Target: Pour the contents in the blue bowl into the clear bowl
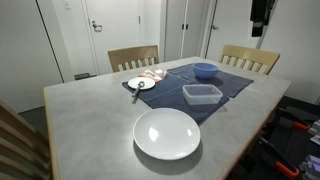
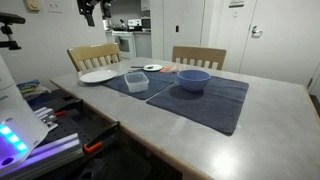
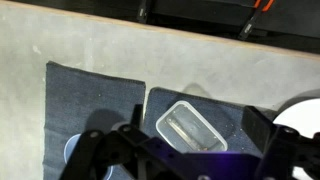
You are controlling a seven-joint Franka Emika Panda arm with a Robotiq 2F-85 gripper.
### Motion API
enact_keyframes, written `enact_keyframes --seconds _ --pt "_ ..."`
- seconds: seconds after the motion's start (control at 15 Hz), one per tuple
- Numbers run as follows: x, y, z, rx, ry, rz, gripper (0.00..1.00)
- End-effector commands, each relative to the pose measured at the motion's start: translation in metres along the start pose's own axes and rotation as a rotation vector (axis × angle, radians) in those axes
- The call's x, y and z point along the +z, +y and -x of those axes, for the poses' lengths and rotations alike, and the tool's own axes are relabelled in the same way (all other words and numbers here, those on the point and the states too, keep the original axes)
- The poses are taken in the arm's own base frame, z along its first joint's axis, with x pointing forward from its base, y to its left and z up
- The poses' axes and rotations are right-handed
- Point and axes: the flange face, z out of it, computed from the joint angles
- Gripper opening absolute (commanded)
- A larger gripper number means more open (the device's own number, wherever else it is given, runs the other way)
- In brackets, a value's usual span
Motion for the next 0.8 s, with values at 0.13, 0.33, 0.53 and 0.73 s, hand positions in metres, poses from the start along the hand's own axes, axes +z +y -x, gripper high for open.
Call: enact_keyframes --seconds 0.13,0.33,0.53,0.73 --pt "-0.0003 0.0 -0.0001 0.0 -0.001 0.0 1.0" --pt "-0.0003 0.0 -0.0001 0.0 -0.001 0.0 1.0" --pt "-0.0003 0.0 -0.0001 0.0 -0.001 0.0 1.0" --pt "0.0006 0.0039 -0.0023 -0.001 -0.006 -0.004 1.0"
